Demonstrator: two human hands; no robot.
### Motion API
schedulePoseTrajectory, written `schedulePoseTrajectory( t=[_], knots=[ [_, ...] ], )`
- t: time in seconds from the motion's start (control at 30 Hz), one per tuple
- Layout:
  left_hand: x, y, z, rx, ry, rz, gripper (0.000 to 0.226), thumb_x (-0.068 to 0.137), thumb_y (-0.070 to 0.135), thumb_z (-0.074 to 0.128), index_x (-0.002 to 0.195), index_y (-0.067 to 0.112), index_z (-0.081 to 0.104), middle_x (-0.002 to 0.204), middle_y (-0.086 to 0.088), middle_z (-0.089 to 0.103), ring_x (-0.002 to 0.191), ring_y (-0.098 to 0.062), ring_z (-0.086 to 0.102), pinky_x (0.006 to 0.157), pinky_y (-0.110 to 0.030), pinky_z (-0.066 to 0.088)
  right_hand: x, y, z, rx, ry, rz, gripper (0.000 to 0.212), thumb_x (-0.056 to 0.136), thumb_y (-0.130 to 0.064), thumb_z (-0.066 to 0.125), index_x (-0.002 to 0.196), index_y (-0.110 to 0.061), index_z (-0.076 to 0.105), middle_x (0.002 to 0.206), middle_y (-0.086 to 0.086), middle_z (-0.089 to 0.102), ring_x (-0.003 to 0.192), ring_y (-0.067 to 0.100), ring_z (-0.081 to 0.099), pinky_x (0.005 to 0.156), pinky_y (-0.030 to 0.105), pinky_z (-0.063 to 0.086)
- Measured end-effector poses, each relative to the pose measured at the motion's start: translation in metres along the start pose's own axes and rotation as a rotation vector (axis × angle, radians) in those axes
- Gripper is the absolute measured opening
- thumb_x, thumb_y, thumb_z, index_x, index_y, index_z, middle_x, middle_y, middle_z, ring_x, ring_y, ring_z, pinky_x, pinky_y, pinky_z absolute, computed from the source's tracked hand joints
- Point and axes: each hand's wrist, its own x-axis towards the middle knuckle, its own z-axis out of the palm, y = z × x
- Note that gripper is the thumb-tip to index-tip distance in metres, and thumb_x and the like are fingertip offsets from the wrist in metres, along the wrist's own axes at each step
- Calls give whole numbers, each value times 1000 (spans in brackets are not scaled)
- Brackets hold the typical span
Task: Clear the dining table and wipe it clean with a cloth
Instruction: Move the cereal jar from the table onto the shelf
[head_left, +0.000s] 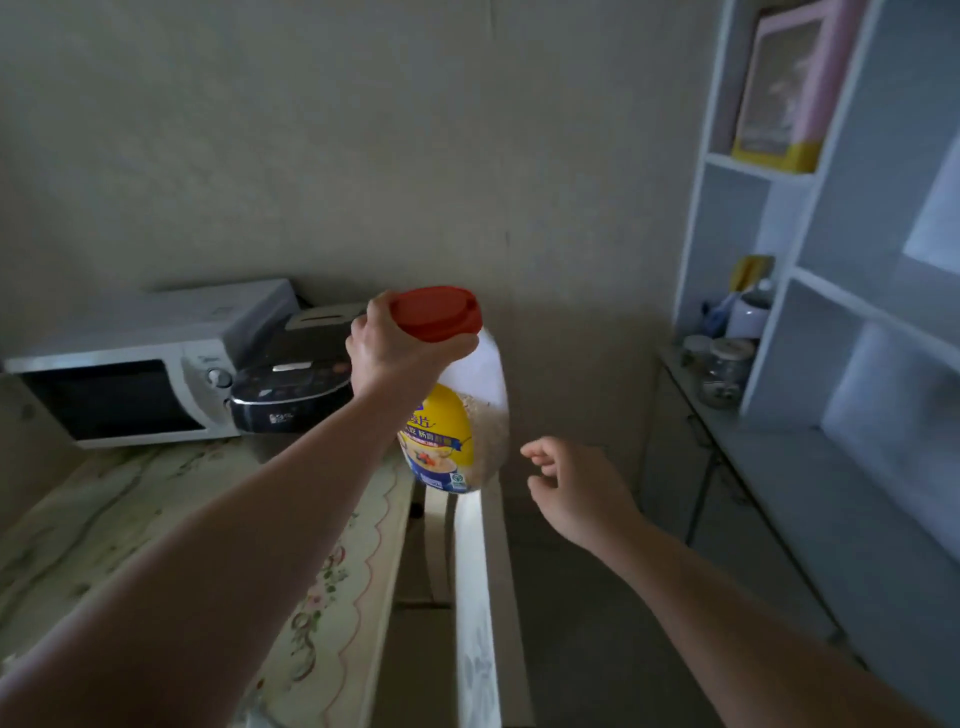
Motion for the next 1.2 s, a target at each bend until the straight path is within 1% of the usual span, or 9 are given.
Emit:
schedulePoseTrajectory(
  t=[0.2, 0.3, 0.37, 0.47, 0.6, 0.67, 0.8, 1.03, 1.2],
  knots=[
    [-42, 67, 56, -140, -138, 46, 110, 33, 64, 74, 134, 33, 44, 124, 6, 54, 118, -17, 51, 98, -39, 48, -37, 47, -57, -29, 115, 84, 50, 91, -21, 56, 138, -25, 41, 131, -5, 53, 116, 11, 54, 95, 28, 45],
    [-65, 105, 85, -193, -203, 103, 109, 37, 61, 78, 136, 33, 42, 125, 6, 54, 119, -17, 51, 99, -38, 47, -56, 71, -88, -45, 188, 117, 55, 91, -21, 57, 141, -25, 37, 131, -4, 51, 111, 10, 56, 93, 28, 46],
    [-79, 132, 103, -222, -241, 156, 108, 40, 59, 81, 137, 31, 42, 126, 5, 54, 120, -17, 51, 100, -37, 46, -67, 84, -109, -68, 241, 129, 57, 90, -21, 57, 143, -24, 35, 134, -3, 50, 112, 10, 56, 93, 28, 46],
    [-98, 174, 127, -307, -291, 212, 109, 36, 60, 79, 135, 30, 43, 123, 6, 55, 116, -17, 53, 98, -38, 48, -81, 99, -138, -107, 320, 145, 63, 89, -22, 57, 146, -23, 29, 140, -2, 46, 120, 13, 53, 96, 32, 47],
    [-117, 225, 151, -454, -329, 259, 105, 30, 60, 79, 126, 31, 46, 117, 8, 56, 112, -16, 55, 97, -37, 49, -99, 113, -177, -182, 408, 154, 76, 87, -21, 60, 150, -21, 18, 139, 3, 42, 120, 18, 50, 89, 32, 47],
    [-124, 246, 159, -507, -346, 286, 105, 30, 60, 80, 124, 31, 45, 116, 8, 56, 111, -15, 55, 96, -37, 50, -105, 117, -194, -195, 426, 176, 79, 88, -20, 60, 151, -18, 12, 143, 5, 35, 126, 20, 45, 92, 32, 44],
    [-134, 284, 174, -599, -376, 353, 105, 29, 59, 81, 123, 28, 46, 115, 5, 57, 108, -17, 58, 93, -38, 52, -107, 123, -219, -197, 461, 204, 86, 88, -20, 60, 152, -16, 2, 156, 7, 19, 139, 24, 30, 106, 38, 38],
    [-140, 325, 211, -693, -510, 408, 104, 31, 55, 84, 123, 28, 45, 118, 2, 54, 108, -19, 56, 95, -38, 52, -100, 138, -241, -239, 518, 297, 92, 89, -21, 58, 151, -14, -10, 160, 6, -4, 144, 27, 20, 104, 35, 37],
    [-137, 343, 251, -718, -619, 446, 102, 35, 53, 86, 125, 27, 44, 119, 1, 54, 108, -20, 56, 95, -40, 52, -79, 157, -250, -146, 590, 382, 96, 90, -15, 59, 149, -12, -16, 159, 5, -16, 145, 25, 17, 107, 28, 32]
  ],
)
